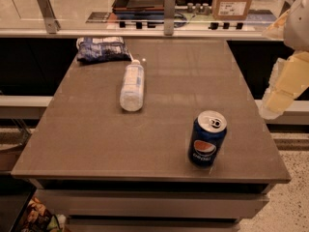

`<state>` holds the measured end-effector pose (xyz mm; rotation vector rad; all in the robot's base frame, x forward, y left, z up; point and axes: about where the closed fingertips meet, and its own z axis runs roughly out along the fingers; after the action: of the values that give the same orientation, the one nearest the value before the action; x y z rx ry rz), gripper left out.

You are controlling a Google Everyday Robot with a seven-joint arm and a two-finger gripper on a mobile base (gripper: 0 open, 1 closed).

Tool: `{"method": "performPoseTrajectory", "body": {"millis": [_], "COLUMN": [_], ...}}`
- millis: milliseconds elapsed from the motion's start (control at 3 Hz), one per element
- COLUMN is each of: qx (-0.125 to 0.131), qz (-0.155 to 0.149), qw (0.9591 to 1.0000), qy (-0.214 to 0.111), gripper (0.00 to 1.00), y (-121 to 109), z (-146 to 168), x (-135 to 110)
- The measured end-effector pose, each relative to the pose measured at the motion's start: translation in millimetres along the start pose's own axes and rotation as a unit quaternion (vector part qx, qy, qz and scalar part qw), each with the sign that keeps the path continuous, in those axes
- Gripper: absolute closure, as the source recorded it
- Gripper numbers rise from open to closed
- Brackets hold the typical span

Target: Place blue plastic bottle upright

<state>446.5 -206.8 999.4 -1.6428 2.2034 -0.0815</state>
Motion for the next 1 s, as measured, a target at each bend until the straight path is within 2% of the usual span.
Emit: {"method": "performPoseTrajectory", "body": {"millis": [333, 667, 1000], "qx": [-0.014, -0.032, -0.047], "qz": [0.024, 0.06, 0.102], "qw": [0.9993, 0.9959, 0.9895], "qy": [-0.023, -0.06, -0.091], "gripper": [0.0, 0.0, 0.0], "y": [-12.6, -29.5, -41.0], "z": [-0.4, 0.7, 3.4], "x": [-15.0, -40.0, -68.8]}}
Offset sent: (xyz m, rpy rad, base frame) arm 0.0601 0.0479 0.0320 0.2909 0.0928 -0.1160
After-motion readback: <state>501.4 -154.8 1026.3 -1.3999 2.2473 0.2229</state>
